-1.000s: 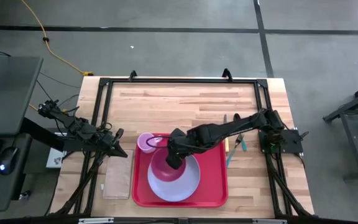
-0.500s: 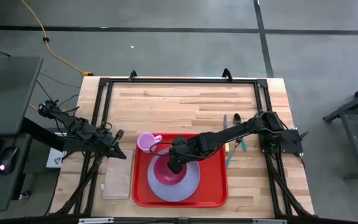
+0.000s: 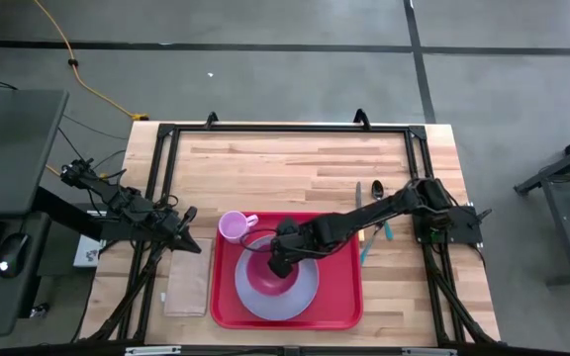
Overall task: Set up tray
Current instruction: Put the pink bowl on the purple plate
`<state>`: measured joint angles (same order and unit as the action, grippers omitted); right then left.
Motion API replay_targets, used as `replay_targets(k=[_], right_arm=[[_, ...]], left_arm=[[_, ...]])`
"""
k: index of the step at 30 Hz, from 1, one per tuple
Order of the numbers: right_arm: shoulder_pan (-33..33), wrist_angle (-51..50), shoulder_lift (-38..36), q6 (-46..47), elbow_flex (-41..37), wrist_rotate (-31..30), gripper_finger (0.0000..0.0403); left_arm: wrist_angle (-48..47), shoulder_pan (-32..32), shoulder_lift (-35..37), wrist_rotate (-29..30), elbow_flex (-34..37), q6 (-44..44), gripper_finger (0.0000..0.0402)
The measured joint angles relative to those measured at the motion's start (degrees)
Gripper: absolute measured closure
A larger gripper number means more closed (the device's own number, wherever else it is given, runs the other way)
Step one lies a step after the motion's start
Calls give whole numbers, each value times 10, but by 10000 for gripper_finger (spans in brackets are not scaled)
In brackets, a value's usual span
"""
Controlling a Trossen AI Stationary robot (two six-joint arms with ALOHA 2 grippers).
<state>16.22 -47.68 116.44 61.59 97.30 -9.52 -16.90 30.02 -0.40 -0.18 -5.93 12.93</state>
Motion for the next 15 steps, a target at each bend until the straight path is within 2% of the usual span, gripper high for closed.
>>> replay_targets(k=[15], right_arm=[[10, 14, 2, 15, -14, -2, 403]], left_arm=[[0, 0, 0, -8, 0, -7, 357]])
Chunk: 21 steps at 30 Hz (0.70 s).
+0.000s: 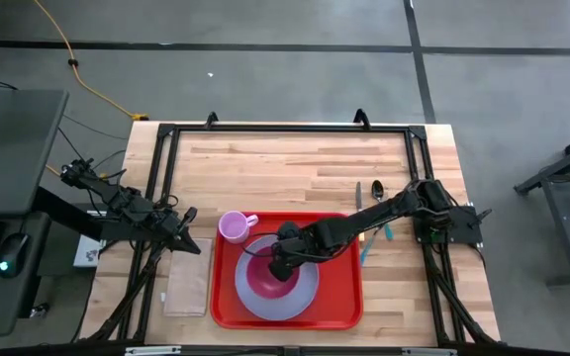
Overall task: Set up tray
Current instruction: Put the pink bowl on the purple plate
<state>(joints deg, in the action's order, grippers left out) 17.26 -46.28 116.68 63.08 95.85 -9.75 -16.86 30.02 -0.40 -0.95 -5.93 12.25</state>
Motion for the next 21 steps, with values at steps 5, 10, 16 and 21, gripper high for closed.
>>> replay_targets(k=[5, 10, 16, 21], right_arm=[[1, 12, 2, 12, -20, 14, 403], [1, 14, 2, 11, -20, 13, 403], [1, 14, 2, -1, -20, 13, 403], [1, 14, 2, -1, -20, 12, 403]], left_arm=[[0, 0, 0, 0, 0, 0, 357], [0, 0, 0, 0, 0, 0, 357], [0, 0, 0, 0, 0, 0, 357], [0, 0, 0, 0, 0, 0, 357]])
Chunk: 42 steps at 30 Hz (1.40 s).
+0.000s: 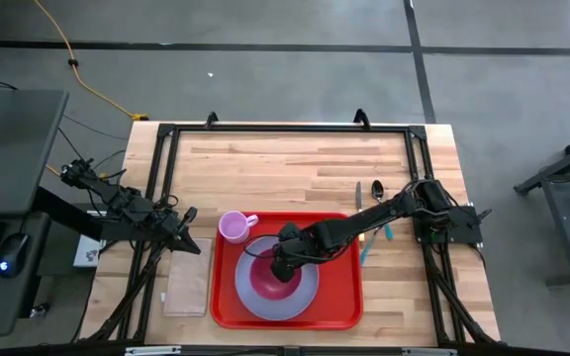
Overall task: Set up tray
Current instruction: Put the pink bowl on the purple plate, then put the brown table napkin on the red serving tray to the right of the purple plate
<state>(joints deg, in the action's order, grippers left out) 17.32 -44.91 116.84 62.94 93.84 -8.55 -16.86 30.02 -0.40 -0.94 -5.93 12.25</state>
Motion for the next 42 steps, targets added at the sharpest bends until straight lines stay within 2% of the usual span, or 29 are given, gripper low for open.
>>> replay_targets(k=[18, 30, 42], right_arm=[[-1, 2, 0, -17, 0, 1, 400], [-1, 7, 0, -19, 0, 1, 334], [-1, 24, 0, -30, 0, -4, 329]], left_arm=[[0, 0, 0, 0, 0, 0, 357], [0, 0, 0, 0, 0, 0, 357], [0, 0, 0, 0, 0, 0, 357]])
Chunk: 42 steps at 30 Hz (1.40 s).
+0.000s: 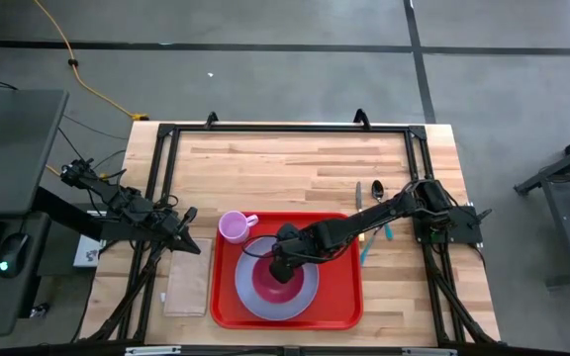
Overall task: Set up tray
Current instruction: Put the brown table napkin on the red serving tray to the right of the purple plate
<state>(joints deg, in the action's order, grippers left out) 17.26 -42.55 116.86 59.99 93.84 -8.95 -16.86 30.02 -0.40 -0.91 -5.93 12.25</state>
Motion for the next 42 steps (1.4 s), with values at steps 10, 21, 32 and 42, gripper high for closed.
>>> replay_targets(k=[10, 21, 32, 42], right_arm=[[-7, 7, 0, 0, 0, -6, 329], [-22, 24, 0, -12, 0, -6, 329], [-23, 42, 0, -20, 0, -4, 329], [-23, 63, 0, -22, 0, -6, 329]], left_arm=[[1, 0, 0, 0, 0, 0, 357], [2, 0, 0, 0, 0, 0, 357], [3, 0, 0, 0, 0, -4, 357], [4, 0, 0, 0, 0, -4, 357]])
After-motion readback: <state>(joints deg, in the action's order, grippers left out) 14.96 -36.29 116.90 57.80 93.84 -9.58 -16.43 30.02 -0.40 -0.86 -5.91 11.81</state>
